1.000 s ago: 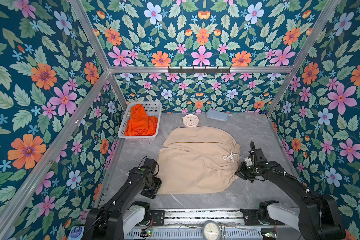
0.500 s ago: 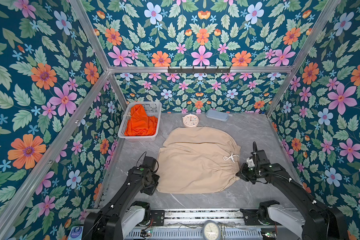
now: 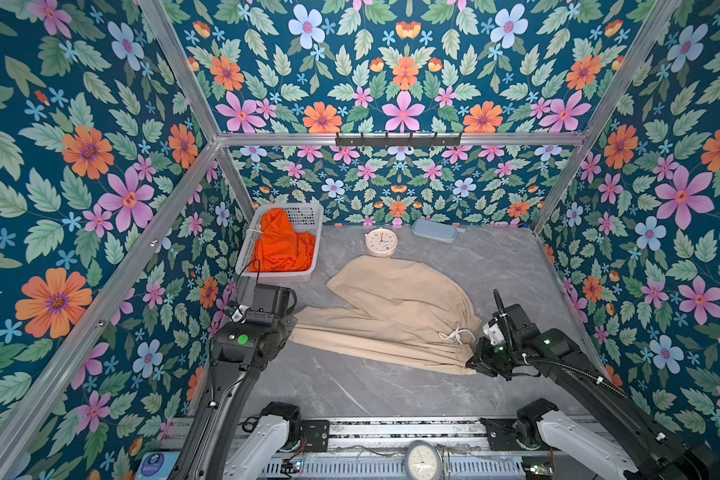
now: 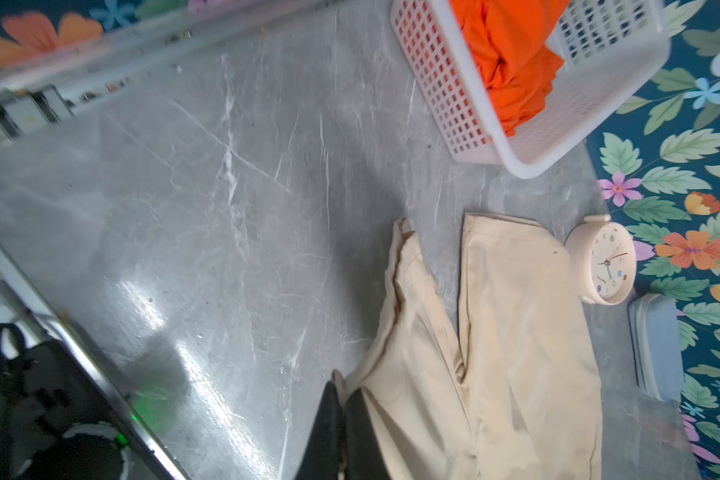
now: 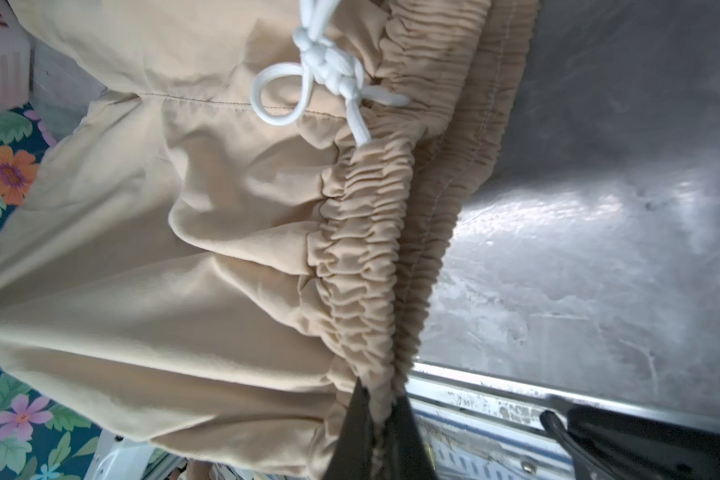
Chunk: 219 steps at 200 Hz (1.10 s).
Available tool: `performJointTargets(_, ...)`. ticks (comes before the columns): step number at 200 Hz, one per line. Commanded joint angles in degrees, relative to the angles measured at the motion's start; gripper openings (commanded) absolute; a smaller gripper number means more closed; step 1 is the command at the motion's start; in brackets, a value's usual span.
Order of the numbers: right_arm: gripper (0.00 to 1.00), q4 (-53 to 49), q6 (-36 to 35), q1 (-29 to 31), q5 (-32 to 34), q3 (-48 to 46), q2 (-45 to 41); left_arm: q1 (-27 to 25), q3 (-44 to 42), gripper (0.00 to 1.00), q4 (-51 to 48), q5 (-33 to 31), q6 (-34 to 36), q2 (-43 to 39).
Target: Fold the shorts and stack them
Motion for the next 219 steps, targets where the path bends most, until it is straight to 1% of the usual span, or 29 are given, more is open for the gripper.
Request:
performJointTargets(1,0.06,-8.4,3.1,5.2,4.2,3.1,1.4,0.1,4.5,0.0,-6.1,-11.2,3.7,-0.7)
performJointTargets(13,0.06,-11.1,4.6,9.1,4.5,5.6,1.9,0.2,6.3,0.0,-7.7,-12.2,4.2,-1.6)
performJointTargets(36,0.06,-14.0,6.5,12.7,3.6,7.2,1.5,0.1,8.0,0.0,-8.8,-13.4,6.6,-2.8)
performJointTargets(65,0.06,-16.1,6.6,13.2,1.0,7.0,-0.1,0.2,9.8,0.0,-6.8,-15.6,11.9,-1.1)
performJointTargets(79,0.06,-18.2,5.3,13.2,-0.7,7.8,-0.1,0.2,10.7,0.0,-3.8,-16.1,15.5,0.7)
performJointTargets(92,0.06,-20.9,3.5,13.0,-0.6,8.8,0.5,0.2,11.3,0.0,-0.3,-16.2,19.0,2.7)
performJointTargets(117,0.07,-23.5,-0.8,10.0,-0.9,9.5,2.9,0.1,12.3,0.0,8.0,-14.5,25.5,7.5)
performJointTargets(138,0.08,-20.5,-3.8,5.7,-6.4,8.0,3.8,0.1,13.6,0.0,14.3,-12.3,30.6,12.4)
performJointTargets(155,0.08,-18.0,-4.5,3.8,-10.8,5.7,4.2,0.0,15.2,0.0,18.7,-10.7,34.4,16.7)
performJointTargets(194,0.08,-14.7,-4.2,3.3,-16.8,1.4,7.3,-0.9,18.9,0.0,26.6,-9.0,40.3,25.3)
performJointTargets(219,0.09,-15.1,-5.7,-1.1,-20.0,0.6,9.0,-2.6,21.1,0.0,30.7,-9.4,42.8,29.9)
